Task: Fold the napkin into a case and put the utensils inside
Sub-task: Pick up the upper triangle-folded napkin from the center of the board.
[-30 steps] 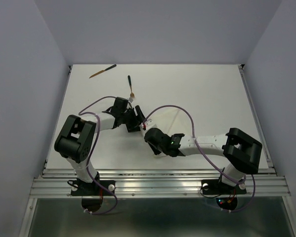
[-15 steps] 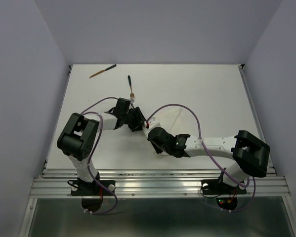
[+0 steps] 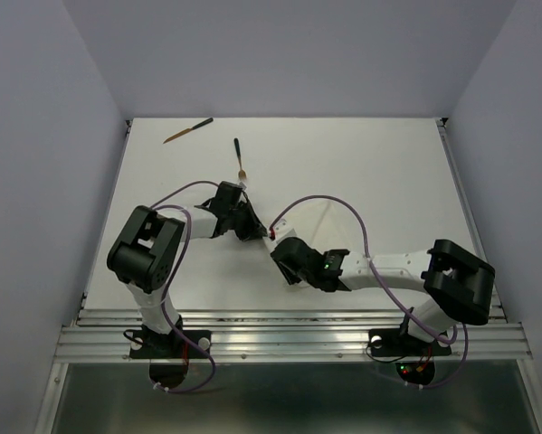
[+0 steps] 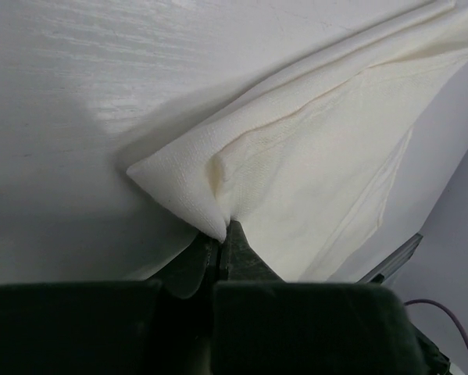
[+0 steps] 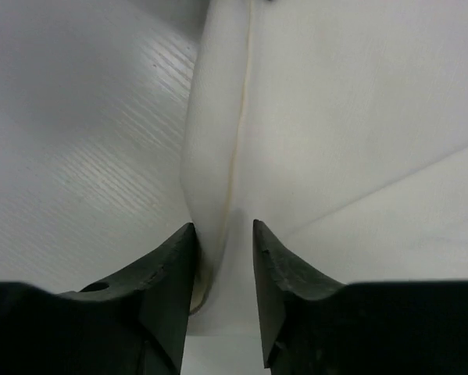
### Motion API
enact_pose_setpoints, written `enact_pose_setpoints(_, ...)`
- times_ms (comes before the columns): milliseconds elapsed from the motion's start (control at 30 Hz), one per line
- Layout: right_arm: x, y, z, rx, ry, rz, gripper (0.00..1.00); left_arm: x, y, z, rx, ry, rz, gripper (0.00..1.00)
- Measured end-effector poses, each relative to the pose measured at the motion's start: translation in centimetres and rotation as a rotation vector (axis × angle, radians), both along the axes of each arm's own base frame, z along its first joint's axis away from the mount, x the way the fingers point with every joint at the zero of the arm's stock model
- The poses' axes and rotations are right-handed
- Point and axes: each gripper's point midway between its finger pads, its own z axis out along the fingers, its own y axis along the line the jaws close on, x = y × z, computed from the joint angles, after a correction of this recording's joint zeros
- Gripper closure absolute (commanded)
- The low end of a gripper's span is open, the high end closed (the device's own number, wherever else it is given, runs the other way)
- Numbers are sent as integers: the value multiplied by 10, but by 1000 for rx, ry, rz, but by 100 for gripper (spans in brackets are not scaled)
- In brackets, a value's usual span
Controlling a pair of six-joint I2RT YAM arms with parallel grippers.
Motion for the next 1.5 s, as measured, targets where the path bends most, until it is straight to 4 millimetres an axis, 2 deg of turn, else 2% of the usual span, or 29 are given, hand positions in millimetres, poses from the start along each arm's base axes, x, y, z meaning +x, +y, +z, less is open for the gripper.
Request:
enact_pose_setpoints(67, -2, -8, -9, -28, -1, 11, 43, 1, 2, 1, 12, -2, 17, 100)
enact_pose_setpoints(167, -3, -12, -14, -46, -3, 18, 41, -1, 5, 1, 25, 2, 45, 100)
enact_pose_setpoints(267, -3, -11, -9, -36, -10, 20, 39, -4, 13, 6, 35, -11, 88, 100)
enact_pose_setpoints(333, -2, -10, 2, -9, -24, 22, 39, -3, 17, 11, 38, -28, 120, 100)
enact_pose_setpoints(500, 4, 3, 45, 102, -77, 20, 37, 6, 23, 27, 31, -86, 191, 100)
enact_pose_setpoints(633, 9, 13, 58, 128, -97, 25, 37, 9, 27, 26, 26, -96, 235, 100)
enact_pose_setpoints(733, 13, 20, 56, 101, -95, 34, 37, 7, 29, 23, 29, -85, 247, 100)
enact_pose_setpoints(900, 18, 30, 38, 27, -64, 43, 38, 8, 31, 20, 33, -82, 268, 100)
enact_pose_setpoints(1067, 16, 35, 28, -18, -45, 32, 39, 9, 33, 19, 38, -82, 282, 100)
enact_pose_setpoints(1233, 6, 46, 19, -56, -54, 38, 41, 9, 34, 19, 41, -83, 286, 100)
enact_pose_setpoints(1333, -1, 45, 8, -96, -52, 44, 43, 9, 34, 19, 42, -84, 287, 100)
enact_pose_setpoints(1500, -2, 39, -3, -141, -55, 27, 43, 9, 35, 18, 50, -80, 291, 100)
